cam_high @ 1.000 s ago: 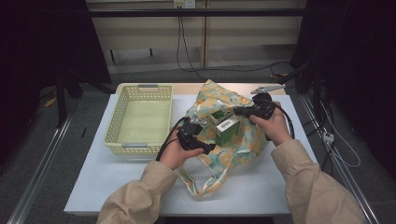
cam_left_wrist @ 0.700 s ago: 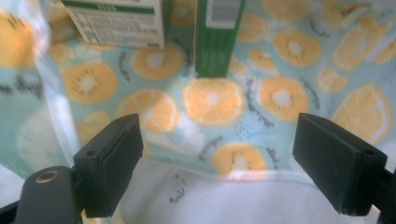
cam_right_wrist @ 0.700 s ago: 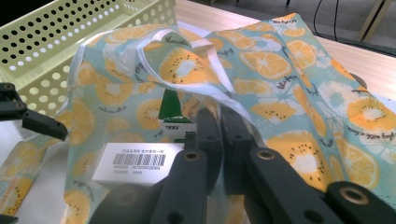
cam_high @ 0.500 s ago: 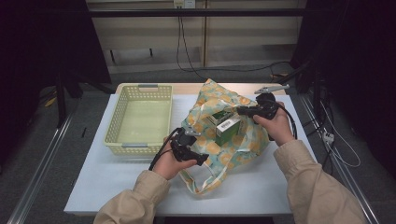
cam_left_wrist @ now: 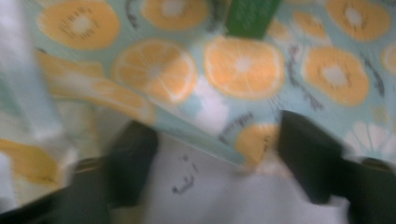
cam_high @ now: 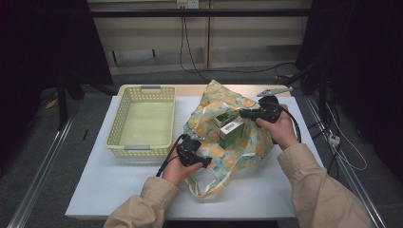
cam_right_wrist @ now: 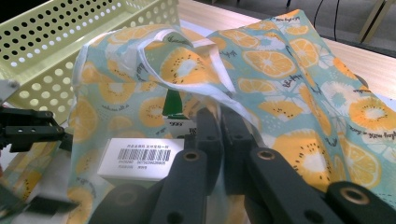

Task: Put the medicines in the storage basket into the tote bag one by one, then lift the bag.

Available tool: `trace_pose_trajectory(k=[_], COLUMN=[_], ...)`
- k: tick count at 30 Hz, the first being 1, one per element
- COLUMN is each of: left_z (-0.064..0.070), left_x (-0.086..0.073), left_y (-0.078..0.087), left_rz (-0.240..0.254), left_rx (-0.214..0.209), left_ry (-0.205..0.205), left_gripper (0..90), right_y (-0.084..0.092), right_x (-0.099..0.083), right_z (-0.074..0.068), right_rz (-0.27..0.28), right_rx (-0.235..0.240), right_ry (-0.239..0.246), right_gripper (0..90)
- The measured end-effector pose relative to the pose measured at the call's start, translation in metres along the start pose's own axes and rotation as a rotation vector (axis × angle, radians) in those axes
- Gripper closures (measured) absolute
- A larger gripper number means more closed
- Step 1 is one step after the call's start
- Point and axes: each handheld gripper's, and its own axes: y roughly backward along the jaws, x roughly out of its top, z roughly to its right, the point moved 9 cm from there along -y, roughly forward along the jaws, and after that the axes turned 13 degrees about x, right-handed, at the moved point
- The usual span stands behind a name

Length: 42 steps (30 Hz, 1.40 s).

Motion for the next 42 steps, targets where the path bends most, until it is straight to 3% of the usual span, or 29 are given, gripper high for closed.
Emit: trace_pose_trajectory(k=[1, 3, 5, 8, 16, 21, 29, 33, 37, 42], left_z=[0.000, -0.002, -0.002, -0.005, -0.012, -0.019, -0.041, -0.050, -0.053, -0.051], left_x=[0.001, 0.003, 0.007, 0.017, 0.063, 0.101, 0.170, 0.196, 0.206, 0.199], left_y=[0.000, 0.000, 0.003, 0.013, 0.048, 0.075, 0.122, 0.139, 0.143, 0.135], left_rz=[0.001, 0.011, 0.024, 0.037, 0.078, 0.121, 0.235, 0.272, 0.283, 0.270], left_rx=[-0.017, -0.010, -0.027, -0.026, -0.065, -0.092, -0.053, -0.027, -0.037, -0.073], left_ry=[0.010, 0.011, 0.001, -0.005, 0.026, 0.039, 0.048, 0.041, 0.043, 0.052], left_gripper=[45.3, 59.8, 79.8, 89.7, 90.0, 90.0, 90.0, 90.0, 90.0, 90.0], right_y=[0.000, 0.001, 0.001, 0.003, 0.006, 0.012, 0.036, 0.048, 0.060, 0.055], right_x=[0.000, -0.001, -0.001, -0.002, 0.005, 0.015, 0.043, 0.058, 0.076, 0.075], right_z=[0.000, 0.001, 0.001, 0.002, 0.001, 0.002, 0.004, 0.004, -0.004, -0.014], right_rz=[0.000, -0.002, 0.001, 0.001, 0.016, 0.026, 0.072, 0.096, 0.128, 0.131], right_rx=[0.000, 0.001, 0.002, 0.002, 0.001, -0.005, -0.035, -0.048, -0.039, -0.004], right_ry=[-0.001, -0.003, -0.002, -0.004, -0.001, 0.004, 0.021, 0.030, 0.048, 0.055], right_gripper=[88.1, 88.2, 88.1, 88.2, 88.2, 88.3, 88.5, 88.5, 88.5, 88.5])
